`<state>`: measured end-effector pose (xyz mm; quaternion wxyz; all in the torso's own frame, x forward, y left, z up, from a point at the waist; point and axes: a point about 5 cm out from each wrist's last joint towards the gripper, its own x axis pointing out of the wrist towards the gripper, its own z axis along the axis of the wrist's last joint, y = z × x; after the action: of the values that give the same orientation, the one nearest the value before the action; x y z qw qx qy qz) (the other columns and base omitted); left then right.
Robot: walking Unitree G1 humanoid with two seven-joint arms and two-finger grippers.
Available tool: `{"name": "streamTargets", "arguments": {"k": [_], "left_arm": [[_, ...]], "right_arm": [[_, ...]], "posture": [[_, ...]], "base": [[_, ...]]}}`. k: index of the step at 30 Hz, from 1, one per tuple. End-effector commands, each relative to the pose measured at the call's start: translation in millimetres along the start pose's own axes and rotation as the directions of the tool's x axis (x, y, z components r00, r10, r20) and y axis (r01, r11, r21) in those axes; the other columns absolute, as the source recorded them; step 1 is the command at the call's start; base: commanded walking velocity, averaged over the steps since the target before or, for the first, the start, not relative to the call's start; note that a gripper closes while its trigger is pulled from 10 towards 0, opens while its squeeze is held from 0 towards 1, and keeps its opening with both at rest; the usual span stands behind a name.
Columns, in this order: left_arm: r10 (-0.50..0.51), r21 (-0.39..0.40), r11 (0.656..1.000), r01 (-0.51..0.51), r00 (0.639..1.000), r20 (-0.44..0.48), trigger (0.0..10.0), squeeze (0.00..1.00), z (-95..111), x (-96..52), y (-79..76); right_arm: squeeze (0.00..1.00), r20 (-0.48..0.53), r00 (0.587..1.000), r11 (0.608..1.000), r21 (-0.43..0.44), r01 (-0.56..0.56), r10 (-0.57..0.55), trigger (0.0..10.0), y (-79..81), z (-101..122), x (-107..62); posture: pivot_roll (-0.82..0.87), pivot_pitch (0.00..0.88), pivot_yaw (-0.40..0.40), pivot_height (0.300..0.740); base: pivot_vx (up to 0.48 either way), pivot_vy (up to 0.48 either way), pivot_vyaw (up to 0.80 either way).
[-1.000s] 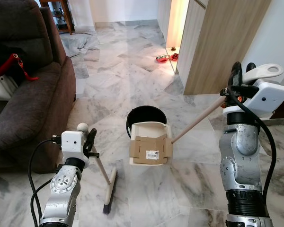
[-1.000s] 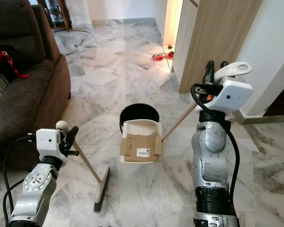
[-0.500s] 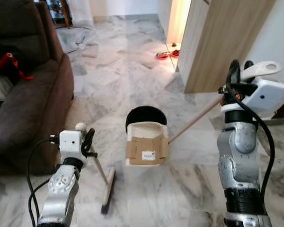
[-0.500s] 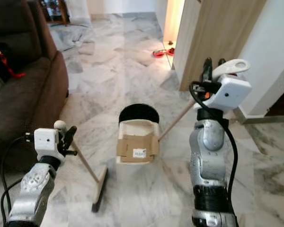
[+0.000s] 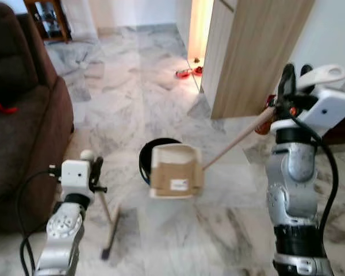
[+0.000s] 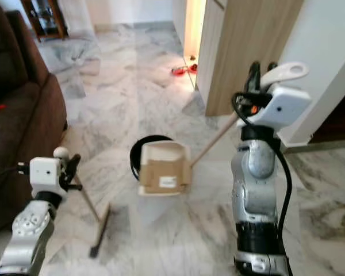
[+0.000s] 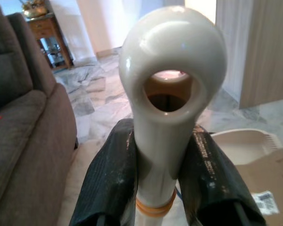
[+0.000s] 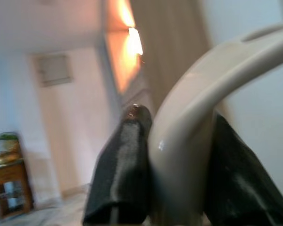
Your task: Sweep floor
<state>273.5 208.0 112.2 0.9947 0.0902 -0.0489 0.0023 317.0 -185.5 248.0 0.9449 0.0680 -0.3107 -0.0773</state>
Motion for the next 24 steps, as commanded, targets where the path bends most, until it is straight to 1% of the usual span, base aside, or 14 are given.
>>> {"name": "streamTargets", "arguments": {"k": [1, 2, 5, 6, 12, 20, 24], "left_arm": [[0.01, 0.014, 1.0, -0.011, 0.999, 0.048, 10.0, 0.0, 11.9, -0.6, 6.0], [0.022, 0.023, 0.999, -0.023, 0.999, 0.041, 10.0, 0.0, 10.7, -4.7, 9.9], [0.042, 0.034, 0.998, -0.043, 0.999, 0.03, 10.0, 0.0, 9.1, -9.2, 14.3], [0.048, 0.037, 0.998, -0.049, 0.999, 0.025, 10.0, 0.0, 8.5, -13.9, 15.3], [0.062, 0.045, 0.997, -0.061, 0.998, -0.002, 10.0, 0.0, 4.3, -24.1, 16.6], [0.072, 0.041, 0.997, -0.071, 0.997, -0.018, 10.0, 0.0, 3.1, -30.2, 14.7], [0.074, 0.041, 0.996, -0.074, 0.997, -0.023, 10.0, 0.0, 3.2, -30.9, 14.6]], "right_arm": [[0.0, 0.114, 0.993, 1.0, 0.004, -0.02, 0.02, 10.0, 5.4, 23.3, 9.0], [0.0, 0.117, 0.993, 1.0, 0.006, -0.02, 0.02, 10.0, 5.8, 24.1, 10.0], [0.0, 0.119, 0.993, 1.0, 0.008, -0.022, 0.021, 10.0, 6.7, 24.4, 10.6], [0.0, 0.123, 0.992, 1.0, 0.01, -0.025, 0.023, 10.0, 7.3, 25.5, 11.1], [0.0, 0.125, 0.992, 0.999, 0.019, -0.032, 0.029, 10.0, 8.2, 26.9, 12.3], [0.0, 0.126, 0.991, 0.999, 0.026, -0.046, 0.043, 10.0, 11.4, 27.6, 14.0], [0.0, 0.125, 0.991, 0.998, 0.028, -0.053, 0.049, 10.0, 12.4, 27.9, 14.3]], "posture": [[0.0, 0.048, 0.011, 0.74], [0.0, 0.048, 0.011, 0.74], [0.0, 0.048, 0.01, 0.74], [0.0, 0.049, 0.01, 0.74], [0.01, 0.052, 0.008, 0.74], [0.01, 0.058, 0.002, 0.74], [0.01, 0.059, 0.001, 0.74]], "base": [[0.304, 0.0, 0.0], [0.311, 0.0, 0.0], [0.307, 0.0, 0.0], [0.307, 0.0, 0.0], [0.307, 0.0, 0.0], [0.307, 0.0, 0.0], [0.307, 0.0, 0.0]]}}
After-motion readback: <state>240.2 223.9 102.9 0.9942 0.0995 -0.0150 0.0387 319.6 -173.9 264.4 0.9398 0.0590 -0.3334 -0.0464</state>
